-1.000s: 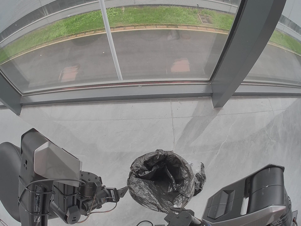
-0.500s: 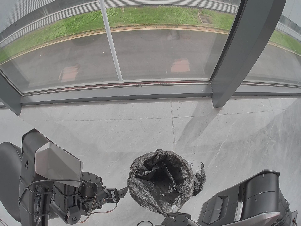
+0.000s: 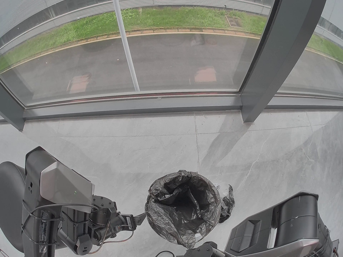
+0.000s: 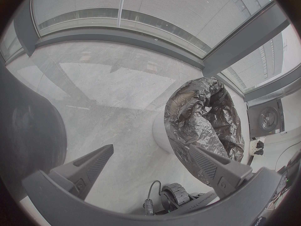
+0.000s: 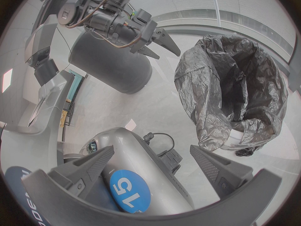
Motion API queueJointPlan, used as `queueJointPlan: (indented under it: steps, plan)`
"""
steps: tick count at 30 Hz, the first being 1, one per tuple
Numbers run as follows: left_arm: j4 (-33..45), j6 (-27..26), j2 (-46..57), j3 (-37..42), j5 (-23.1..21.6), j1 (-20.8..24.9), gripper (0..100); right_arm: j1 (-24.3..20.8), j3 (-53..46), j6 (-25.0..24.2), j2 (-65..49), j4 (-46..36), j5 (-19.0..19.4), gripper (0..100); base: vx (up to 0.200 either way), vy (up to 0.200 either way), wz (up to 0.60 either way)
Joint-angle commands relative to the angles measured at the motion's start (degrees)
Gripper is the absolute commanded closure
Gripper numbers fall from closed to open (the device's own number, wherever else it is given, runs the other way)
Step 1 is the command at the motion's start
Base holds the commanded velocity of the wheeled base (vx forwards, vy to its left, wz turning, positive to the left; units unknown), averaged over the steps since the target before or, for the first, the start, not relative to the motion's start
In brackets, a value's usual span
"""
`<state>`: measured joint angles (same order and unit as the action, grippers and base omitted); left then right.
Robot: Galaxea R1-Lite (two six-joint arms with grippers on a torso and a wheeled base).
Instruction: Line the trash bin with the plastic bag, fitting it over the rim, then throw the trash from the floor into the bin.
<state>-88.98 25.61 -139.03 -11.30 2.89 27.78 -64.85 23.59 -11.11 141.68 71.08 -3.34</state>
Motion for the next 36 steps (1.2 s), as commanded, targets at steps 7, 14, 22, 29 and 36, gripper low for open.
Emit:
queueJointPlan:
  steps: [7, 14, 22, 29, 36]
  plan:
    - [-0.1, 0.1, -0.2, 0.1, 0.0, 0.3, 0, 0.5, 0.9, -0.8, -1.0, -2.0, 1.2, 0, 0.000, 0.000, 0.00]
    - [-0.1, 0.1, 0.0, 0.2, 0.0, 0.3, 0, 0.5, -0.6, -0.8, -4.5, -1.6, 0.4, 0, 0.000, 0.000, 0.00]
    - [-0.1, 0.1, 0.3, 0.3, -0.1, 0.3, 0, 2.2, -4.3, -1.2, -14.0, -1.6, -3.9, 0, 0.000, 0.000, 0.00]
    - [-0.1, 0.5, -0.2, 0.1, -0.1, 0.3, 0, 4.4, -4.7, -1.9, -17.1, -1.6, -4.1, 0, 0.000, 0.000, 0.00]
    - [-0.1, 0.7, -1.8, 0.0, -0.1, 0.3, 0, 10.8, -0.2, 0.6, -16.6, -1.6, -6.4, 0, 0.000, 0.000, 0.00]
